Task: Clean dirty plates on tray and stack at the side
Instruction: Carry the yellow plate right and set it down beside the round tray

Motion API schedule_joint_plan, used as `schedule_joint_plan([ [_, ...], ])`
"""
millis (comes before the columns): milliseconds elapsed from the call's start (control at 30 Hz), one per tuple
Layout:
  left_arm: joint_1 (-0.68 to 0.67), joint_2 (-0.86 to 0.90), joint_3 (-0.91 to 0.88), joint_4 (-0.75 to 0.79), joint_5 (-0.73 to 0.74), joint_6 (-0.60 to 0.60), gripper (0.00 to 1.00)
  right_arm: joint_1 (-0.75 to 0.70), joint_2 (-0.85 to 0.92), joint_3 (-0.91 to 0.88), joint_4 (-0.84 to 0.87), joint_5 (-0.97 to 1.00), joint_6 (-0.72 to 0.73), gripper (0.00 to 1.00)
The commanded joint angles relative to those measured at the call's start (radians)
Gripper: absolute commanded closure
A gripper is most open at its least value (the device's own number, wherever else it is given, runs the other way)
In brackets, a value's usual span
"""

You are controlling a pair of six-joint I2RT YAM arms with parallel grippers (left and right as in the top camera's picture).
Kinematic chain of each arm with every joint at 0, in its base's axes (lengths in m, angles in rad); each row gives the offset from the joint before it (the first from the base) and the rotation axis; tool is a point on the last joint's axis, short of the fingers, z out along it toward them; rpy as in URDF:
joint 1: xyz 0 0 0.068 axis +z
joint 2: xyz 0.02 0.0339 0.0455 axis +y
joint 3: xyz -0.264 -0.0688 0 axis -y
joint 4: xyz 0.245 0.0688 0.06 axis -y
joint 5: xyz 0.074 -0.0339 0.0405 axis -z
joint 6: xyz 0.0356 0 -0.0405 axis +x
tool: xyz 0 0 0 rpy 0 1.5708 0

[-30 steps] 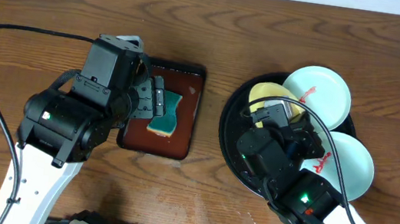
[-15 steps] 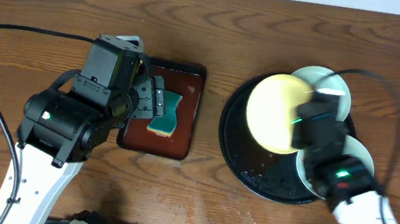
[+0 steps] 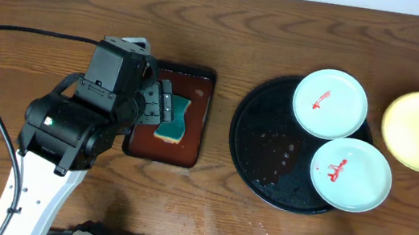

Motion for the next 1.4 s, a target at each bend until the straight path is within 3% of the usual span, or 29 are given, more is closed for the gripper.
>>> schedule_joint_plan([
  [0,0.003,-0.006,0.01,-0.003,-0.005,0.007,0.16,-0.06,0.093,0.021,0.067,-0.031,0.056,0.99],
  [333,0.003,-0.006,0.01,-0.003,-0.005,0.007,0.16,-0.071,0.288,0.021,0.118,0.091,0.002,0.99],
  [367,0.003,-0.006,0.01,-0.003,-0.005,0.007,0.16,-0.071,0.289,0.021,0.13,0.092,-0.024,0.92],
  [433,0.003,-0.005,0.01,-0.003,-0.005,0.007,0.16,-0.071,0.282,0.025,0.152,0.041,-0.084,0.62],
  [567,0.003,-0.006,0.01,-0.003,-0.005,0.007,0.16,-0.049,0.206,0.036,0.15,-0.19,-0.118,0.54],
  [667,0.003,-0.006,0.01,-0.003,-0.005,0.006,0.16,0.012,0.1,0.036,0.089,-0.256,-0.135,0.51],
  [767,0.003,-0.005,0.01,-0.003,-0.005,0.007,0.16,0.132,-0.016,0.036,-0.053,-0.201,-0.202,0.52],
  [1033,0.003,-0.006,0.01,-0.003,-0.005,0.006,0.16,0.451,-0.102,0.032,-0.351,0.383,-0.214,0.44],
  [1100,0.003,-0.006,0.01,-0.003,-0.005,0.006,0.16,0.473,-0.092,0.014,-0.361,0.429,-0.153,0.39],
  [1267,0.003,-0.006,0.01,-0.003,-0.005,0.006,0.16,0.433,-0.043,-0.053,-0.311,0.43,-0.143,0.39],
  [1367,0.003,-0.005,0.01,-0.003,-0.005,0.007,0.16,0.41,-0.005,-0.072,-0.3,0.383,-0.143,0.46],
])
